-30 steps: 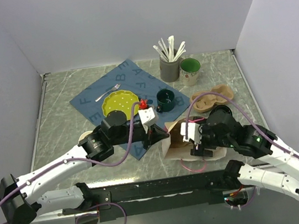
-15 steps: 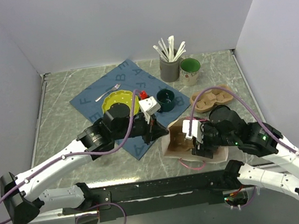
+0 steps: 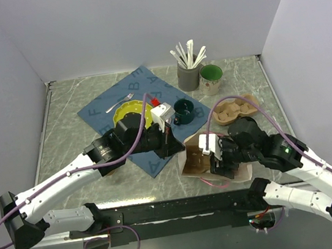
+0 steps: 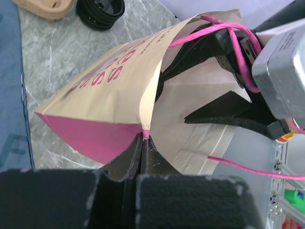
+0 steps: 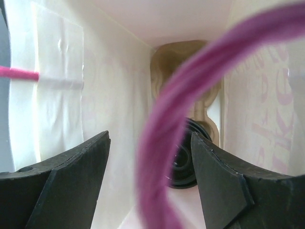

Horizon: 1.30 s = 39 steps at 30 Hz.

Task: Pack the takeout coffee

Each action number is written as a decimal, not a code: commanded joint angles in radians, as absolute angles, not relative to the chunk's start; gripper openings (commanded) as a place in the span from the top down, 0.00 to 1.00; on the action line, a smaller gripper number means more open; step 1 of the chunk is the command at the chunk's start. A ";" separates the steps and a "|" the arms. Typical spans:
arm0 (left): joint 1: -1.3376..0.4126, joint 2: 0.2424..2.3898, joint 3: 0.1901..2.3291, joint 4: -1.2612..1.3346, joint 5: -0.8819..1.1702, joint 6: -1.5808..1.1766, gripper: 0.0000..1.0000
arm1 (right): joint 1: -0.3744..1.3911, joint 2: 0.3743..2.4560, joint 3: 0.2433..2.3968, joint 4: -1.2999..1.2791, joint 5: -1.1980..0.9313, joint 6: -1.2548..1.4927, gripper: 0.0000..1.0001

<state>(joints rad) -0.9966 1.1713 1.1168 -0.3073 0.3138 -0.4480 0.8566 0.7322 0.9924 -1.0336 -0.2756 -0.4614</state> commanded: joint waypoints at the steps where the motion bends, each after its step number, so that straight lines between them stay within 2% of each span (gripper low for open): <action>1: -1.002 1.167 1.126 -0.310 0.282 -0.523 0.99 | 0.853 0.755 0.997 -0.979 -0.299 -0.462 0.25; 3: -1.000 1.170 1.129 -0.325 0.268 -0.531 0.99 | 0.851 0.767 0.986 -0.957 -0.296 -0.477 0.26; 7: -1.000 1.184 1.150 -0.360 0.233 -0.554 0.99 | 0.853 0.787 0.996 -0.945 -0.308 -0.497 0.36; 13: -0.999 1.207 1.184 -0.416 0.215 -0.587 0.98 | 0.851 0.798 1.005 -0.937 -0.304 -0.512 0.42; 18: -0.997 1.206 1.200 -0.449 0.184 -0.583 0.95 | 0.851 0.792 1.025 -0.934 -0.272 -0.492 0.40; 22: -0.994 1.212 1.212 -0.494 0.166 -0.566 0.87 | 0.851 0.773 1.025 -0.927 -0.239 -0.483 0.30; 28: -0.991 1.221 1.235 -0.503 0.166 -0.549 0.82 | 0.851 0.766 1.026 -0.902 -0.206 -0.472 0.23; 39: -0.989 1.262 1.315 -0.541 0.135 -0.522 0.71 | 0.830 0.802 1.063 -0.842 -0.115 -0.471 0.30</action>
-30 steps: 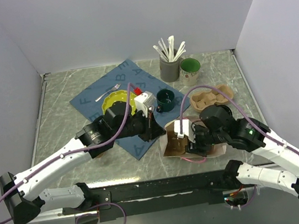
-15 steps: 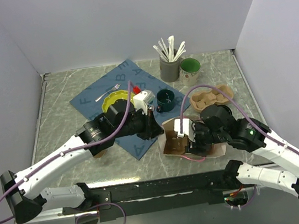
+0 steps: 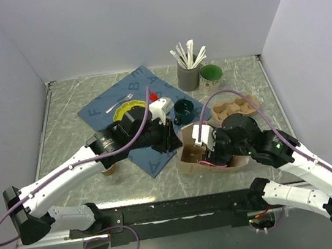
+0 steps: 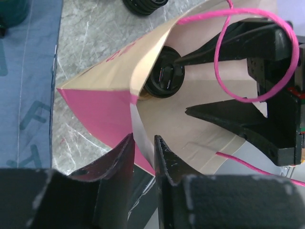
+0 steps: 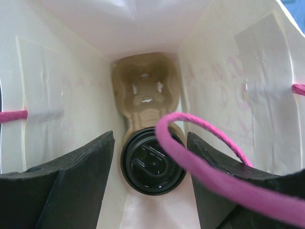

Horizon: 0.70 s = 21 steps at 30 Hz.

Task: Pack the takeout coffee

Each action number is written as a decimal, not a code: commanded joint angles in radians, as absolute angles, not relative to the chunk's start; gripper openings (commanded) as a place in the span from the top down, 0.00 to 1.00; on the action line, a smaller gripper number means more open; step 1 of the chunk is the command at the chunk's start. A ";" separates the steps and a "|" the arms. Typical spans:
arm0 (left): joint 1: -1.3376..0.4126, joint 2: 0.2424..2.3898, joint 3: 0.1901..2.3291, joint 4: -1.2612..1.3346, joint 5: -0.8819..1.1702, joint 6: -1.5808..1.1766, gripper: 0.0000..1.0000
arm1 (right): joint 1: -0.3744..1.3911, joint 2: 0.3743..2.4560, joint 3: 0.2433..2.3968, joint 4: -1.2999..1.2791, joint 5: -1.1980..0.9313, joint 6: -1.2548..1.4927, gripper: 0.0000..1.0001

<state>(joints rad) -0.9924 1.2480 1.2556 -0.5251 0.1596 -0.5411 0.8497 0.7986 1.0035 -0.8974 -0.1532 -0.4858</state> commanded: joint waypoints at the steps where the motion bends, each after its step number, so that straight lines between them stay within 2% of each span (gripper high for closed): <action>1: -0.988 1.267 1.321 -0.546 0.130 -0.520 0.71 | 0.827 0.805 1.066 -0.841 -0.112 -0.472 0.31; 21: -0.973 1.339 1.505 -0.627 0.031 -0.410 0.56 | 0.785 0.828 1.147 -0.841 0.041 -0.416 0.32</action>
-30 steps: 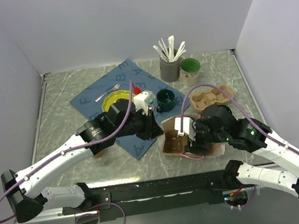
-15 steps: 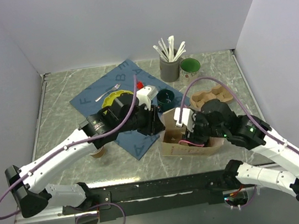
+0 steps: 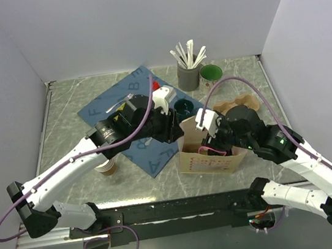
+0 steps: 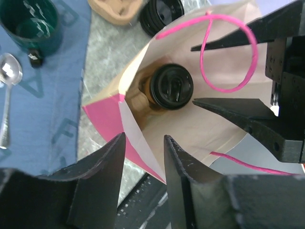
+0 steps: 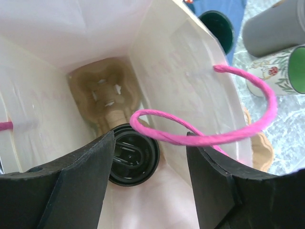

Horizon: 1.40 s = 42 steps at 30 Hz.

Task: Pack the takeout coffee

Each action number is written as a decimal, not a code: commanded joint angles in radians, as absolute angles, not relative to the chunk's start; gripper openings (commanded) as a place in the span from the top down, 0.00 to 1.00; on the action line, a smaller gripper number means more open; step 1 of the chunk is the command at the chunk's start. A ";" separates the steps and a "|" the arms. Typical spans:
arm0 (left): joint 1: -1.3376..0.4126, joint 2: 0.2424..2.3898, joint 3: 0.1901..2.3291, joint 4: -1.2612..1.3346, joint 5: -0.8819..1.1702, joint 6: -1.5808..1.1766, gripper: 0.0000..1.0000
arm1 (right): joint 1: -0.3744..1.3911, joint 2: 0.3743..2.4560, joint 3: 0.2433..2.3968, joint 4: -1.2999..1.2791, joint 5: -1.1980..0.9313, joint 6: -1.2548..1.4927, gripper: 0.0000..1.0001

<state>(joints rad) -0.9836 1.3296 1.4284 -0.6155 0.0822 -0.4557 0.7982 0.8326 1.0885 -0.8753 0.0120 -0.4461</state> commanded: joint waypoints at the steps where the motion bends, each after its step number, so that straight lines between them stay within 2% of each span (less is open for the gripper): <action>1: -0.966 1.342 1.511 -0.629 0.028 -0.408 0.55 | 0.785 0.828 1.152 -0.842 0.038 -0.413 0.32; 17: -0.951 1.353 1.552 -0.600 0.003 -0.351 0.50 | 0.776 0.813 1.259 -0.927 0.063 -0.365 0.43; 26: -0.948 1.358 1.555 -0.589 0.003 -0.341 0.50 | 0.776 0.801 1.319 -0.971 0.083 -0.321 0.45; 34: -0.948 1.356 1.566 -0.578 0.003 -0.341 0.49 | 0.776 0.795 1.411 -0.986 0.005 -0.265 0.46; 39: -0.948 1.350 1.571 -0.565 0.003 -0.347 0.48 | 0.776 0.811 1.465 -0.993 -0.135 -0.241 0.45; 42: -0.946 1.348 1.582 -0.575 0.003 -0.350 0.48 | 0.776 0.830 1.506 -0.939 -0.088 -0.183 0.45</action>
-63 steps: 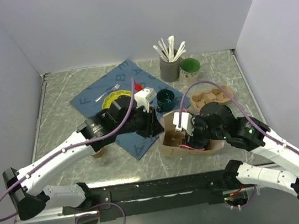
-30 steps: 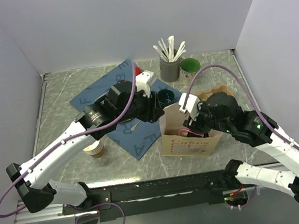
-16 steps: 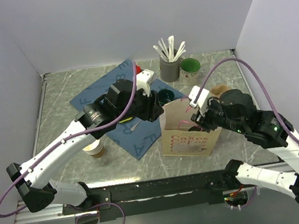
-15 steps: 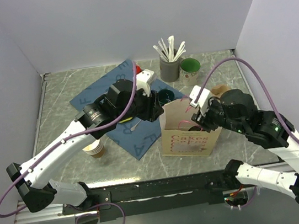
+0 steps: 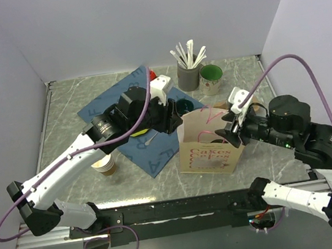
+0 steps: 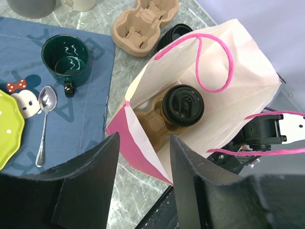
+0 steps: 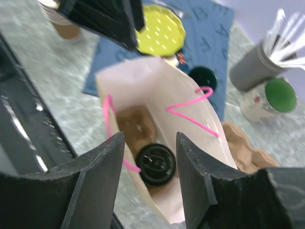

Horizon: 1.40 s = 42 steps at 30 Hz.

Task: Pack the takeout coffee

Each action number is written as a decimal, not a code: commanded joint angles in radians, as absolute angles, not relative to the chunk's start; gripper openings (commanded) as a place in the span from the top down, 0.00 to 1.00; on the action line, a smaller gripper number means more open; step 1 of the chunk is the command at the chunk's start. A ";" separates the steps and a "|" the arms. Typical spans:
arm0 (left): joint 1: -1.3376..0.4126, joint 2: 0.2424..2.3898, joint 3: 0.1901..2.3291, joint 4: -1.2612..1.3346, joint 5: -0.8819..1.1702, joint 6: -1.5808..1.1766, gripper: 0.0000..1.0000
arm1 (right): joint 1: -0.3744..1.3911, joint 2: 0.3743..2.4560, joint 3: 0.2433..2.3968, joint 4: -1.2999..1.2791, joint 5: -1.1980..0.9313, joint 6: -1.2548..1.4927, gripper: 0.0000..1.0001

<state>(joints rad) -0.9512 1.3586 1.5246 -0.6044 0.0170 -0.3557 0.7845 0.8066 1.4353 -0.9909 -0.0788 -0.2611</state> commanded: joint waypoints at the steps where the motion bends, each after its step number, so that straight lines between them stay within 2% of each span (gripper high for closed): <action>1: -0.948 1.345 1.588 -0.580 -0.030 -0.350 0.47 | 0.776 0.841 1.517 -0.913 -0.049 -0.158 0.45; 2: -0.946 1.335 1.588 -0.584 -0.040 -0.335 0.46 | 0.776 0.851 1.525 -0.847 -0.002 -0.108 0.43; 5: -0.946 1.272 1.536 -0.551 -0.026 -0.295 0.25 | 0.769 0.957 1.586 -0.786 0.226 -0.062 0.42; 6: -0.948 1.250 1.511 -0.507 -0.023 -0.291 0.01 | 0.741 1.045 1.642 -0.782 0.276 -0.052 0.42; 8: -0.948 1.189 1.442 -0.471 -0.031 -0.290 0.01 | 0.694 1.153 1.721 -0.791 0.299 -0.037 0.41; 9: -0.948 1.175 1.428 -0.463 -0.029 -0.290 0.03 | 0.651 1.264 1.823 -0.819 0.311 -0.025 0.41; 15: -0.948 1.138 1.408 -0.520 -0.055 -0.308 0.03 | 0.494 1.676 2.256 -0.933 0.313 0.066 0.39; 18: -0.948 1.155 1.437 -0.578 -0.100 -0.345 0.03 | 0.428 1.798 2.325 -0.899 0.311 0.092 0.39; 23: -0.948 1.129 1.421 -0.609 -0.159 -0.435 0.03 | 0.333 1.905 2.293 -0.750 0.279 0.167 0.38; 27: -0.946 1.109 1.401 -0.647 -0.184 -0.479 0.03 | 0.270 1.959 2.227 -0.669 0.177 0.232 0.39; 34: -0.948 1.046 1.344 -0.641 -0.159 -0.497 0.03 | 0.209 2.069 2.236 -0.585 0.121 0.253 0.52; 37: -0.948 1.035 1.328 -0.637 -0.178 -0.511 0.03 | 0.193 2.112 2.252 -0.566 0.158 0.235 0.55; 42: -0.946 1.052 1.333 -0.638 -0.176 -0.531 0.03 | 0.164 2.161 2.246 -0.506 0.091 0.252 0.55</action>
<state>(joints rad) -0.9504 1.0470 1.3296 -0.6559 -0.1577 -0.4953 0.1856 2.1502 2.2230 -0.6079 0.1253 0.2272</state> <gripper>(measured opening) 0.969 0.454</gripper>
